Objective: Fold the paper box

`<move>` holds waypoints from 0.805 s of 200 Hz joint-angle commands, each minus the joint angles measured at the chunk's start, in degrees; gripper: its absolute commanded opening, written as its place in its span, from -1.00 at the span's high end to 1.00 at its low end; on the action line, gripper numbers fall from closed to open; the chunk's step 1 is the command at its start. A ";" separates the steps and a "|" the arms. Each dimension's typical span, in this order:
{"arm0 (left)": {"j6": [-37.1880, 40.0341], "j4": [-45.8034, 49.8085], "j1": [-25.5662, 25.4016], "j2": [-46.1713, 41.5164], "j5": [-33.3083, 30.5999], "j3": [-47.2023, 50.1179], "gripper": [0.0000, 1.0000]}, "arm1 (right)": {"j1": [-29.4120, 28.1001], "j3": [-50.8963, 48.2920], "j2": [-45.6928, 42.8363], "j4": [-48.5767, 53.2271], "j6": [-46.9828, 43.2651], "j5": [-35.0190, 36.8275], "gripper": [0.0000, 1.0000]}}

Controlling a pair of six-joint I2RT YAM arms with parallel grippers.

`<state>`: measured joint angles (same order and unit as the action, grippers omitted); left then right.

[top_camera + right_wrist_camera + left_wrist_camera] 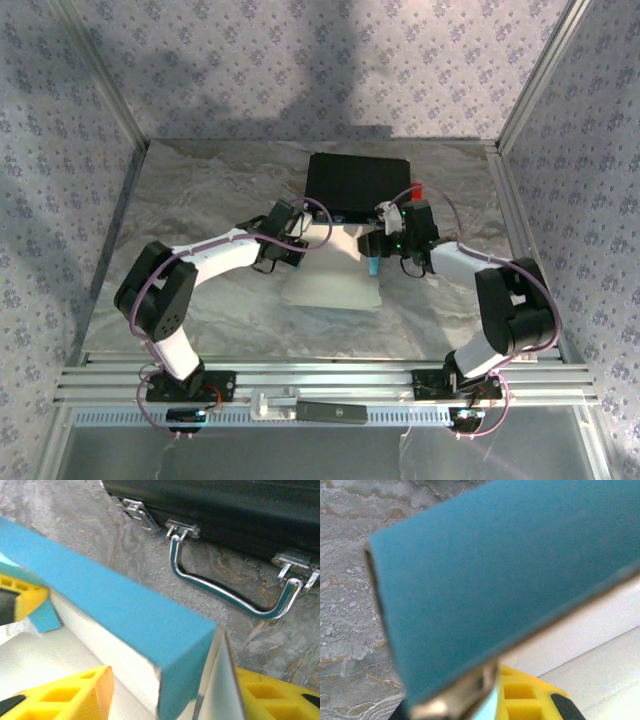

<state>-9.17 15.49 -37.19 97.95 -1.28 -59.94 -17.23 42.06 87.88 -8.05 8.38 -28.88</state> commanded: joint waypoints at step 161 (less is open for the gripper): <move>2.45 3.41 3.53 2.11 3.75 -2.81 1.00 | 2.46 -2.55 0.46 -0.60 4.74 -6.48 0.02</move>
<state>-7.94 16.82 -33.74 99.13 2.13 -61.36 -13.52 36.12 86.24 -12.88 15.16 -39.99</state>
